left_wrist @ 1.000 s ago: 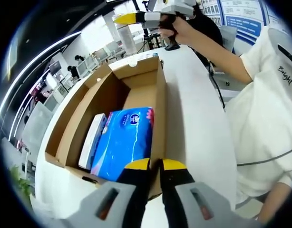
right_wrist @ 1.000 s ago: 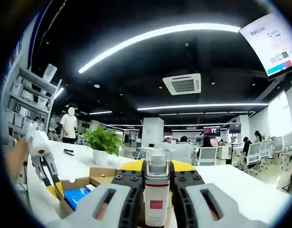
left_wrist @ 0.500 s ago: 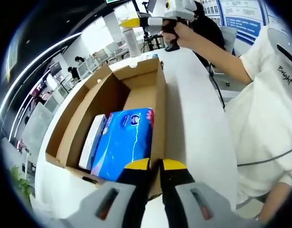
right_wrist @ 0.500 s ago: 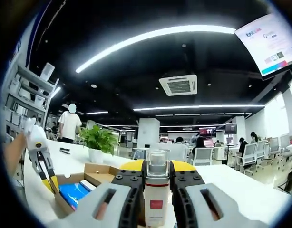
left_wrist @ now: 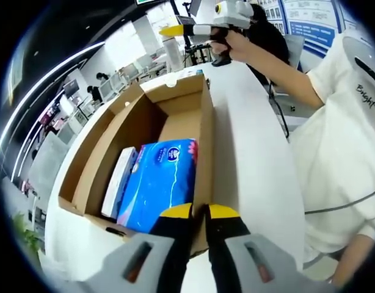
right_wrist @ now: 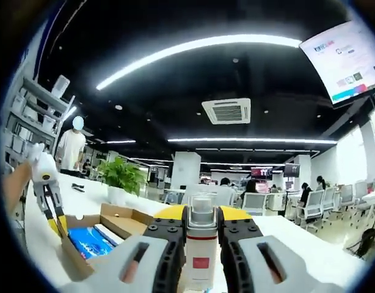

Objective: Operate the shoe box by opening the lid, removing the specified soft item, and placing it in the target area until the item is outside and the box remains undamaged.

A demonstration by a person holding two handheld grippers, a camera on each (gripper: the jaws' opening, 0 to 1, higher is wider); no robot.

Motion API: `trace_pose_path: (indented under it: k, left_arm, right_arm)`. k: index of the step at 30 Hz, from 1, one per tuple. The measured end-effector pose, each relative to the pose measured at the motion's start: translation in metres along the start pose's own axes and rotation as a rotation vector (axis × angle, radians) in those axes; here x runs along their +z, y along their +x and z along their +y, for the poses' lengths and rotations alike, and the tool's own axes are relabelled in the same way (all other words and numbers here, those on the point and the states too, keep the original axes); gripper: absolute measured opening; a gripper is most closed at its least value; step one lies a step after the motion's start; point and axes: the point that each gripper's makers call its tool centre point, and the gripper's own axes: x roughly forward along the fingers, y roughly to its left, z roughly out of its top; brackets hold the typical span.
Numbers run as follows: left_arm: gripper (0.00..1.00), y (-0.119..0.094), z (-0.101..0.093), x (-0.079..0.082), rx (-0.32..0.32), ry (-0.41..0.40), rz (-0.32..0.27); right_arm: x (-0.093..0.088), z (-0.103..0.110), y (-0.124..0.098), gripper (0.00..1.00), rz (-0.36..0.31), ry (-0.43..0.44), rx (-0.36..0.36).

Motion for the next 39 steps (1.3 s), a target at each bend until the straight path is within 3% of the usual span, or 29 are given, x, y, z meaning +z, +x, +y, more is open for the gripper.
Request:
trace_pose_path:
  k: [1, 5, 16, 20, 24, 39]
  left_arm:
    - [0.07, 0.000, 0.000, 0.000, 0.000, -0.003, -0.001]
    - [0.07, 0.000, 0.000, 0.000, -0.001, -0.005, 0.000]
    - [0.07, 0.000, -0.001, 0.000, -0.007, -0.003, -0.004]
    - [0.07, 0.000, -0.001, 0.000, -0.008, -0.004, -0.005]
    - [0.07, 0.000, 0.000, 0.000, -0.007, -0.006, -0.003]
    - [0.05, 0.001, 0.000, -0.001, -0.035, -0.028, 0.012]
  right_arm:
    - [0.000, -0.003, -0.002, 0.18, -0.009, -0.010, -0.012]
    - [-0.006, -0.012, -0.008, 0.18, -0.031, 0.135, -0.014]
    - [-0.013, -0.059, -0.028, 0.18, 0.033, 0.018, -0.123]
    - [-0.013, -0.069, -0.037, 0.18, 0.027, 0.060, -0.132]
    - [-0.020, -0.082, -0.048, 0.18, 0.048, 0.025, -0.168]
    - [-0.045, -0.137, -0.082, 0.18, 0.052, 0.048, -0.307]
